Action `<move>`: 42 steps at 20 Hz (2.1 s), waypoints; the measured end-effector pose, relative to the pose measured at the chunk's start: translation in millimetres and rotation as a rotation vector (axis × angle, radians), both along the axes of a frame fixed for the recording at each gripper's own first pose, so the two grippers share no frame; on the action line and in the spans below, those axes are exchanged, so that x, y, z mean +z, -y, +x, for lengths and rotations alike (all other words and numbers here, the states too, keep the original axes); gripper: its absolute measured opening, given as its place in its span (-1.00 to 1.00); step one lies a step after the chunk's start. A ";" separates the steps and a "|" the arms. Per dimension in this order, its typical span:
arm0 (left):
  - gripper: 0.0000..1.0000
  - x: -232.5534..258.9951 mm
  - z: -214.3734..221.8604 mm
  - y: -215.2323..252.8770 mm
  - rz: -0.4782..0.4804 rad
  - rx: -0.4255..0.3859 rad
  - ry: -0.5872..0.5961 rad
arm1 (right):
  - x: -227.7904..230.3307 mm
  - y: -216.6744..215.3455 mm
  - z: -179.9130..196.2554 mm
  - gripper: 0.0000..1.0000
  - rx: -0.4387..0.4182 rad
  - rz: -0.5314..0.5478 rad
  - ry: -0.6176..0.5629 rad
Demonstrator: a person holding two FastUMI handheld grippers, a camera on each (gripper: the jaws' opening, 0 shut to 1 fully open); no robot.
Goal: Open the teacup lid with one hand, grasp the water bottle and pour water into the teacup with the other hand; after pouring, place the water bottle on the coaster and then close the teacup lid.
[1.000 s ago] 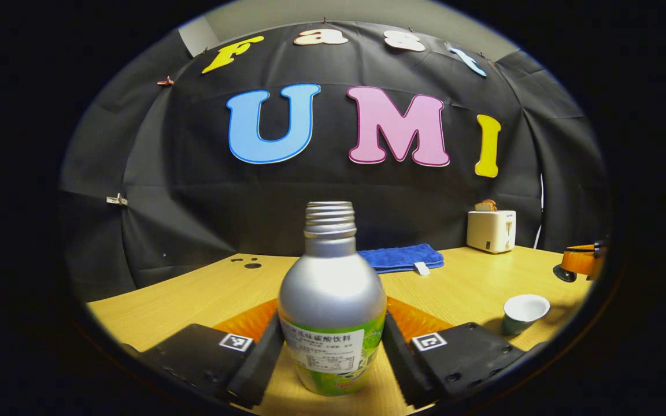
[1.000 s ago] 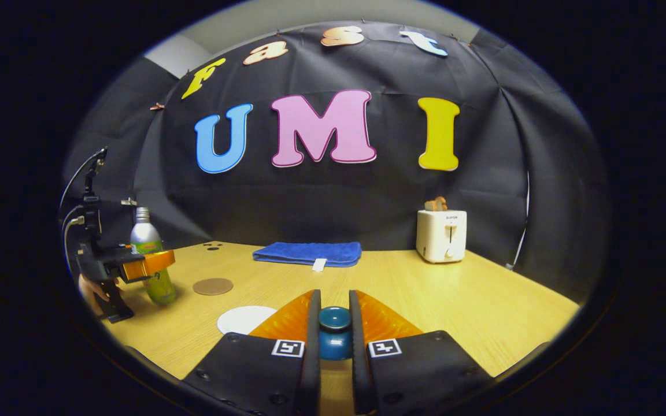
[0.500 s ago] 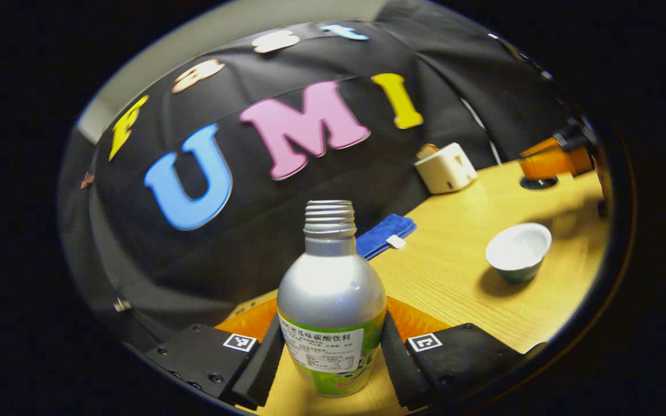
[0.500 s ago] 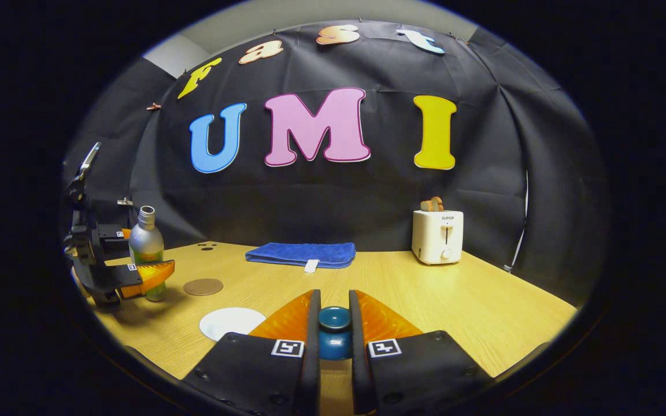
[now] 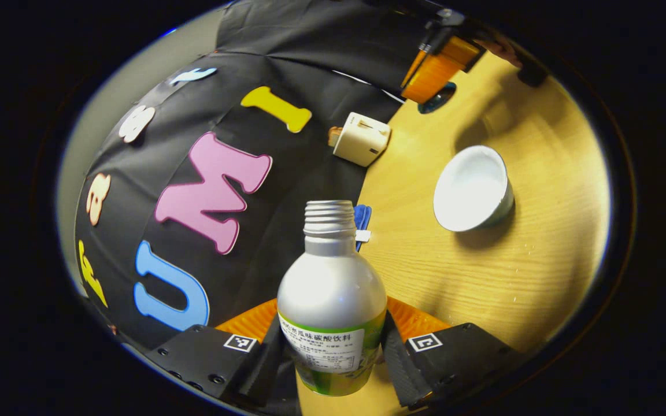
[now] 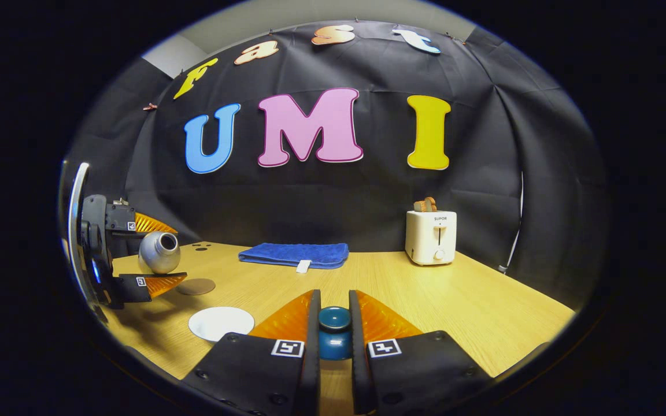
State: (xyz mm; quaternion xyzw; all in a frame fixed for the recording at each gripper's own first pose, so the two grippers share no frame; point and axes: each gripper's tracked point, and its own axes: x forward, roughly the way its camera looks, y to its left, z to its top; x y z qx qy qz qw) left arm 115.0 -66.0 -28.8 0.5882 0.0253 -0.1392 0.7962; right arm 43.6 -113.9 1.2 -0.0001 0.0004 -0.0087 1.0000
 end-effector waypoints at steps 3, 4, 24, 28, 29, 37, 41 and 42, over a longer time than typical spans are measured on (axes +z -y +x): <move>0.60 0.3 2.2 3.3 0.147 -0.037 0.005 | 0.3 0.8 -0.1 -0.49 -0.003 -0.001 0.000; 0.60 -1.5 3.5 3.9 0.187 -0.048 0.004 | 0.3 0.8 -0.3 -0.49 -0.004 -0.001 0.000; 0.60 -12.0 7.6 34.0 0.620 -0.188 -0.033 | 0.0 1.6 0.4 -0.49 -0.009 -0.001 0.001; 0.60 -10.8 5.7 35.3 0.658 -0.196 -0.035 | 0.1 1.7 0.0 -0.49 -0.009 -0.001 0.001; 0.60 -10.5 5.1 34.9 0.671 -0.196 -0.033 | -0.1 1.3 0.3 -0.49 -0.009 -0.001 0.001; 0.60 -3.9 4.1 36.7 0.761 -0.204 -0.012 | 0.2 0.4 0.0 -0.49 0.001 -0.001 0.000; 0.60 -3.5 6.4 35.0 0.816 -0.194 -0.013 | 0.1 0.5 0.5 -0.49 0.001 -0.001 0.000; 0.60 -3.8 6.2 35.6 0.827 -0.198 -0.010 | 0.0 0.4 0.5 -0.49 0.001 -0.001 0.000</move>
